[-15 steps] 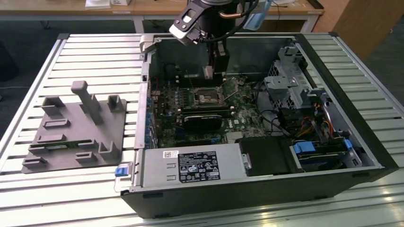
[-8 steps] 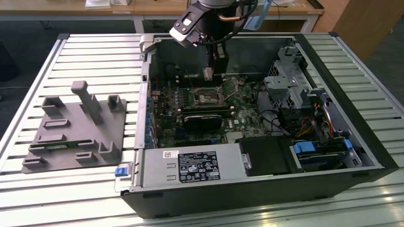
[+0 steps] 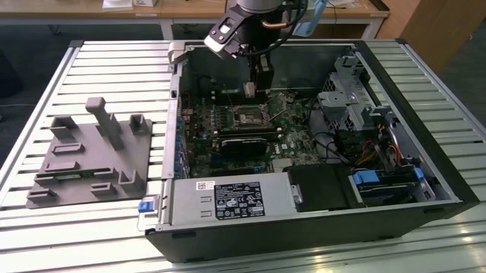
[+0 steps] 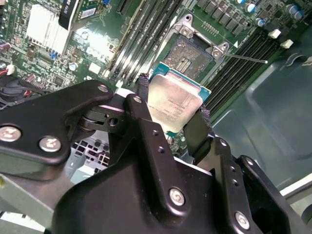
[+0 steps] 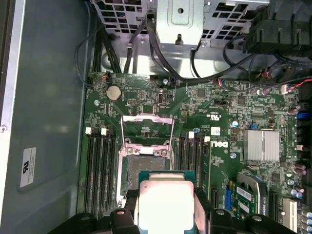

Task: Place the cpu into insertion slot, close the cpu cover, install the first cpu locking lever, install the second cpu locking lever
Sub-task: 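Place the cpu into insertion slot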

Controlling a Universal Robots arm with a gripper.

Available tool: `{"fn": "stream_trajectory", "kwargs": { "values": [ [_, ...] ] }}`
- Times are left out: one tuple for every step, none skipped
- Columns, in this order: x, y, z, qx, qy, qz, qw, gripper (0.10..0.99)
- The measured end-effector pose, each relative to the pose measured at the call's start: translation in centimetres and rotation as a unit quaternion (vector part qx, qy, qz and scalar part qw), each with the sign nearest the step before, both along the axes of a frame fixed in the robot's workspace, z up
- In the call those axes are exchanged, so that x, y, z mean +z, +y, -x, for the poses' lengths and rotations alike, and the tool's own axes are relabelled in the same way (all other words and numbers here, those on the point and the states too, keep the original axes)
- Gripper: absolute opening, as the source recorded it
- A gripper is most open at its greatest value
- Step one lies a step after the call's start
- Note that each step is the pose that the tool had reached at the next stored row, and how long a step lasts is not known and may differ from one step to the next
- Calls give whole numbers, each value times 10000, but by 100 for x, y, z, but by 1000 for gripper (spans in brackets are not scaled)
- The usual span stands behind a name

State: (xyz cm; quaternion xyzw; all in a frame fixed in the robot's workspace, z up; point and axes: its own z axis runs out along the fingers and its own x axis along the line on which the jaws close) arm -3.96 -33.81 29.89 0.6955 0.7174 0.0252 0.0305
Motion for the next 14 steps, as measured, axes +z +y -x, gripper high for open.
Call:
{"fn": "stream_trajectory", "kwargs": {
  "values": [
    [-8, 4, 0, 0, 0, 13, 10000, 537],
    [-20, 7, 0, 0, 0, 24, 10000, 537],
    [-32, 8, 0, 0, 0, 39, 10000, 537],
    [-45, 8, -1, 1, 0, 46, 10000, 537],
    [-60, 9, 0, 0, 0, 50, 10000, 537],
    [-76, 11, 0, 0, 0, 51, 10000, 537],
    [-94, 12, 0, 0, 1, 52, 10000, 537],
    [-112, 14, 0, 0, 5, 52, 10000, 537],
    [-124, 16, 0, 0, 8, 46, 10000, 537],
    [-134, 17, 0, 0, 10, 33, 10000, 537],
    [-145, 18, 0, 0, 12, 22, 10000, 537],
    [-157, 19, 0, 0, 15, 15, 10000, 537],
    [-171, 19, 0, 0, 18, 12, 10000, 537],
    [-187, 20, 0, 0, 21, 11, 10000, 537]
  ]
}}
